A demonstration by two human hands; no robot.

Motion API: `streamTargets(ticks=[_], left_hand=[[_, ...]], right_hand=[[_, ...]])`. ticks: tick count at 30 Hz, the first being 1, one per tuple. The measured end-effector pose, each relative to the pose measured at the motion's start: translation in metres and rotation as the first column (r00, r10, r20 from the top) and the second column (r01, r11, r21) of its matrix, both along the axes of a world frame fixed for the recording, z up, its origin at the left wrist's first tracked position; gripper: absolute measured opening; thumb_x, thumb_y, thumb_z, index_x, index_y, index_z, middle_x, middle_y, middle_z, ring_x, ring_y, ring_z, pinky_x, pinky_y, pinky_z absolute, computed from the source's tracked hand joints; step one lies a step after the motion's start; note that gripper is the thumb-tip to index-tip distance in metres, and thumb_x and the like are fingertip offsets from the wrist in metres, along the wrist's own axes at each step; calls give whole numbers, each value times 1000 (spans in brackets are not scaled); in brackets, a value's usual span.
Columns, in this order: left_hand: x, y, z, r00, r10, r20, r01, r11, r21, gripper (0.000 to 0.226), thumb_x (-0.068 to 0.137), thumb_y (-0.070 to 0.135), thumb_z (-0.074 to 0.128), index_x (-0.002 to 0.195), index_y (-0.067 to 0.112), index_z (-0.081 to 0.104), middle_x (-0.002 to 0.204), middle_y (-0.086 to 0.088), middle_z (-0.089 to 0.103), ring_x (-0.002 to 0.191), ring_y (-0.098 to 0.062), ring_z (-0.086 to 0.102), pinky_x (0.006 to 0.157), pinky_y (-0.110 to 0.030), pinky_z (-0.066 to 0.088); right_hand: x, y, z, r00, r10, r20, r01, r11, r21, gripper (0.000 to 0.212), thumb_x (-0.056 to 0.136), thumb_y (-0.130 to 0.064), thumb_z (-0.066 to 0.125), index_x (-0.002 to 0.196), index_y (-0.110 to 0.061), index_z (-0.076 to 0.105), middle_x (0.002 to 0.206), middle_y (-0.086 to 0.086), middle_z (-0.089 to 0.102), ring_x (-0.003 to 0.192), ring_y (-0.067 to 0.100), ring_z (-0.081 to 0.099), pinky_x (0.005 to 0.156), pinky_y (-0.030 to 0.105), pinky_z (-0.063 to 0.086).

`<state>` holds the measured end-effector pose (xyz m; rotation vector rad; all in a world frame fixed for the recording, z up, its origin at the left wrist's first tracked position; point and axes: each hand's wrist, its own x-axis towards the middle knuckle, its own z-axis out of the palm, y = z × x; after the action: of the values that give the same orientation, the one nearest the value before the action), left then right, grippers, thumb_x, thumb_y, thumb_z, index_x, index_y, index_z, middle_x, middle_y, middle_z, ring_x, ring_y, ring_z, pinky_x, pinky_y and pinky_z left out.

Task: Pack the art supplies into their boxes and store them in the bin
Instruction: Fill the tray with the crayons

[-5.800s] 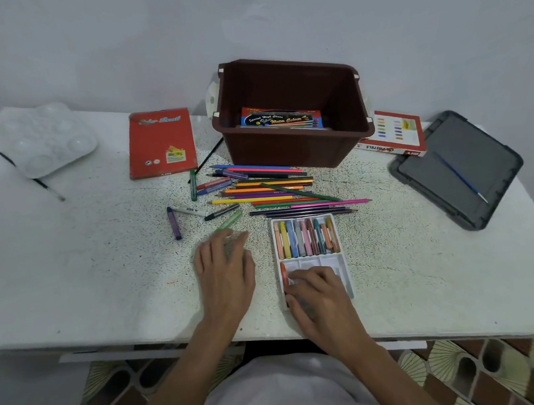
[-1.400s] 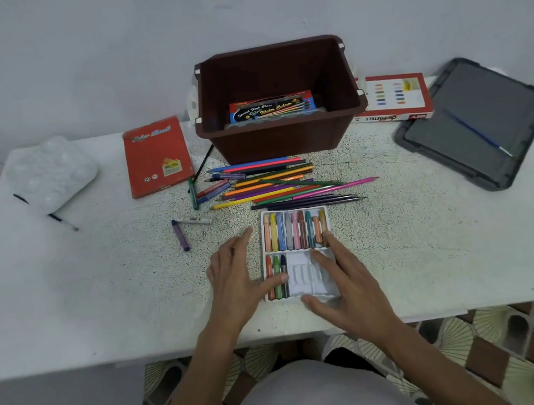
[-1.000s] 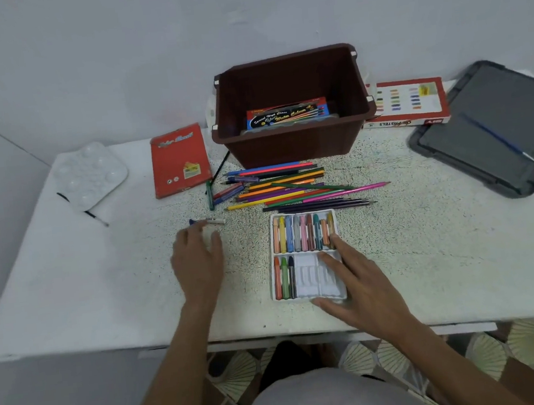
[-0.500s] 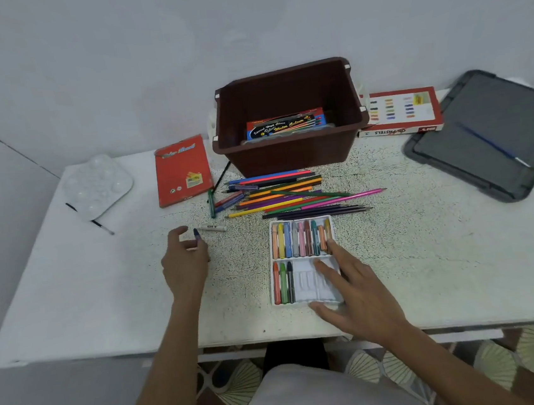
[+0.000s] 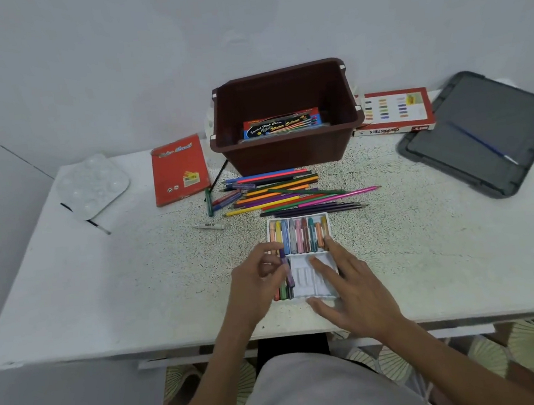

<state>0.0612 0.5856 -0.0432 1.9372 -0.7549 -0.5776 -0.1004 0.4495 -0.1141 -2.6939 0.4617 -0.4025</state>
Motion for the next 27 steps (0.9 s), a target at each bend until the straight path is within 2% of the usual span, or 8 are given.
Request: streamTargets(ticks=[2,6,8,10,13,20,24,27], left_hand=[[-2,-1,-4,1000,-27,14,27,1000,11,31,86,10,74,109,28,64,80,17,69,76,0,66,72,-13,50],[-2,-4,-10,994,-95,60,87,988,125,30,86,21,74,108,38,63,85,14,68,81,2,62,73,-9,46],[0,-4,-16,980,-139,140,113,978,176,31,87,26,74,114,38,64,93,17,63,88,-1,58,79,-19,47],[4,-5,-22,959,-178,221,128,967,221,34,86,32,74,119,37,65,101,12,57,96,-8,53,88,-31,45],[8,-4,-30,939,-188,288,116,961,250,41,84,39,73,125,39,63,106,5,50,104,-15,47,95,-39,40],[10,-10,-32,929,-146,341,10,929,369,75,80,51,74,144,41,37,121,1,43,117,-18,36,96,-30,20],[14,-10,-31,947,-119,298,-13,913,407,83,75,57,75,145,41,33,126,-1,44,122,-23,38,101,-38,25],[21,-6,-30,951,-128,282,3,913,407,89,69,72,68,145,43,33,122,1,44,116,-19,39,101,-39,28]], right_hand=[[0,1,0,1000,4,-9,-4,1000,7,73,93,-65,46,151,-22,37,165,12,8,150,27,21,104,48,44],[0,1,0,1000,13,-1,-13,1000,16,73,93,-64,47,151,-21,37,165,13,8,150,28,21,103,49,45],[0,0,0,1000,17,13,-17,999,28,73,93,-62,49,150,-19,39,164,14,9,149,28,21,102,49,45],[2,0,0,999,21,28,-22,999,25,73,93,-61,51,150,-17,40,164,14,10,149,29,23,101,49,46],[1,-1,-1,999,26,28,-26,999,25,73,93,-61,52,150,-17,39,164,15,10,149,29,22,102,49,45],[1,0,-1,1000,19,22,-19,1000,21,73,93,-61,53,148,-15,42,164,14,11,149,28,22,102,49,46],[1,0,-1,1000,16,16,-16,1000,19,73,93,-63,50,148,-15,43,164,13,10,149,27,21,104,47,45],[0,-1,-1,1000,13,14,-13,1000,12,73,93,-63,50,147,-15,44,164,14,11,149,26,22,103,46,45]])
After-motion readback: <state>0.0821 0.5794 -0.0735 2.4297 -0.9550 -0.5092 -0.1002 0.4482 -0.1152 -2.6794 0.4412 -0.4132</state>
